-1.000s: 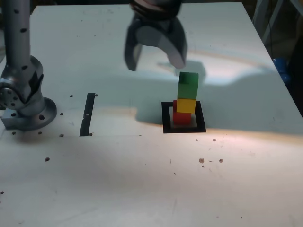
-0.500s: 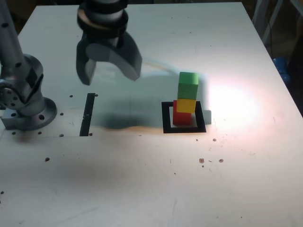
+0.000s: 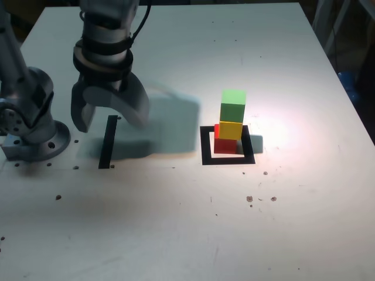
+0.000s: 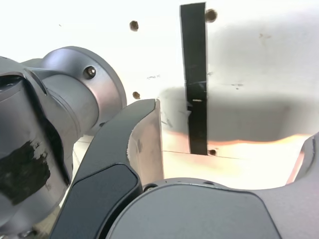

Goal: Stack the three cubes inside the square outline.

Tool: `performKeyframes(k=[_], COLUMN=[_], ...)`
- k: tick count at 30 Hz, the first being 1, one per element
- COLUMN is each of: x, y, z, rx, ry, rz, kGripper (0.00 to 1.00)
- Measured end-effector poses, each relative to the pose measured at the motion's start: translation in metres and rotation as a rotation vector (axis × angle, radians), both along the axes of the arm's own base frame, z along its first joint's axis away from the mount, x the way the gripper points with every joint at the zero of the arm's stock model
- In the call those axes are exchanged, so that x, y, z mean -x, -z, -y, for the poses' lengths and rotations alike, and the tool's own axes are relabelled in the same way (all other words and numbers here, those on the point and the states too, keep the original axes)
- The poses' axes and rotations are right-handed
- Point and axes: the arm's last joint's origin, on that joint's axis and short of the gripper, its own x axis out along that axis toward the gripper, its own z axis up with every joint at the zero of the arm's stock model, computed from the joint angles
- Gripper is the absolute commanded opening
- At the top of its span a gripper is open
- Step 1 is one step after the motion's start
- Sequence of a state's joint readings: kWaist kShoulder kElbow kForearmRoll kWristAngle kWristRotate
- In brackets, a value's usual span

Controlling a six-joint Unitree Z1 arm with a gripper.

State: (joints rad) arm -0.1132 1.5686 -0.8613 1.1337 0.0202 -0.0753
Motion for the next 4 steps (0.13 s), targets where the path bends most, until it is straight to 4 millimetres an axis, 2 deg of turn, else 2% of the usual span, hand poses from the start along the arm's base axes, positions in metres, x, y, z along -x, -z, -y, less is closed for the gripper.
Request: performKeyframes(k=[4], x=[0.0036], y=[0.0104], z=[0.0002], rx=[0.012], ry=[-0.003], rz=[-0.002], kGripper=[1.0])
